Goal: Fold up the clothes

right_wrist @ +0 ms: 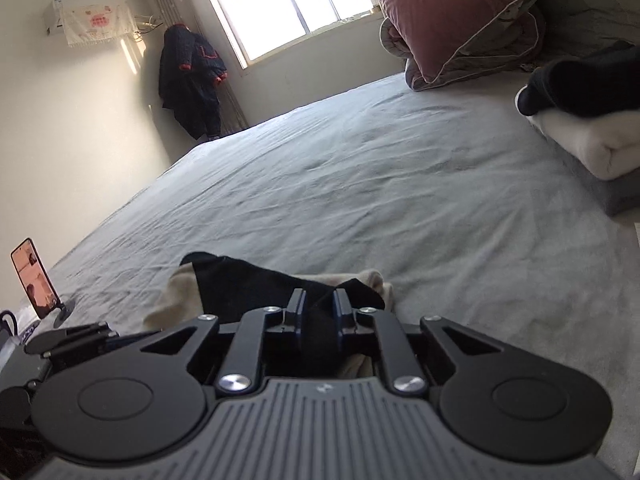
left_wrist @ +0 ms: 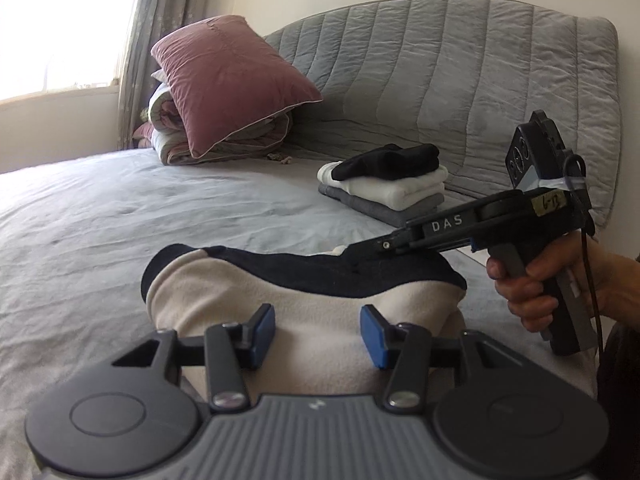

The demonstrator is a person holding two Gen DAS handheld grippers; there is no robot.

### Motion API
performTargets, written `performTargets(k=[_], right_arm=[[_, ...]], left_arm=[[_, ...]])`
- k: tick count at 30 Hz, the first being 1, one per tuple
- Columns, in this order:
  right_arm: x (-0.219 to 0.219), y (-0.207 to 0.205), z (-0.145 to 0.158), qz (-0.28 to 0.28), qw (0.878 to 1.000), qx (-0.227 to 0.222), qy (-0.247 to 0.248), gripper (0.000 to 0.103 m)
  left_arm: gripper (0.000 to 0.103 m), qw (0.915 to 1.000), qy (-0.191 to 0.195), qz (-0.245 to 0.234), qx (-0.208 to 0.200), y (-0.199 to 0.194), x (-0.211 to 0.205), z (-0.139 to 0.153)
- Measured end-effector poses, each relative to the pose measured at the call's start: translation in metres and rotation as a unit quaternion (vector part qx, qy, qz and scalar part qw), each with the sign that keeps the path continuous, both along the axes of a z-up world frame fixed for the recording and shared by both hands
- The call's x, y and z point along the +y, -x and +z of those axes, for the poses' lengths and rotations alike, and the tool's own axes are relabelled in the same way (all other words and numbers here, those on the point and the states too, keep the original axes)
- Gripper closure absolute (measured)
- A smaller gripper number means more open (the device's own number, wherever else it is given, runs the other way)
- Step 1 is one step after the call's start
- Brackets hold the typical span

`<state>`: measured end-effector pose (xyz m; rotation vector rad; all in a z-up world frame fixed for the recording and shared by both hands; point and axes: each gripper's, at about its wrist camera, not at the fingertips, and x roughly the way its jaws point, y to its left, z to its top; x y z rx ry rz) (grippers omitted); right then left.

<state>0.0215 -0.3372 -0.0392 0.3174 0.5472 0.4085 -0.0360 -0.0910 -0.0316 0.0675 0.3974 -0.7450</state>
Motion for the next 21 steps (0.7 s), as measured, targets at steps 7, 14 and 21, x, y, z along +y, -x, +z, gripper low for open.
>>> performTargets(k=[7,14,21], right_arm=[[-0.016,0.012,0.012,0.005,0.999,-0.008,-0.049,0.076],[-0.015,0.043,0.033,0.044,0.998,-0.040,-0.033,0.076],[-0.002,0.053,0.020,0.066,0.998,-0.008,0.022,0.076]], left_arm=[[0.054,0.9999,0.006,0.001,0.009,-0.002,0.001,0.004],[0.050,0.9981,0.049,0.000,0.038,-0.013,0.007,0.017],[0.048,0.9980,0.032,-0.033,0.042,-0.007,-0.003,0.009]])
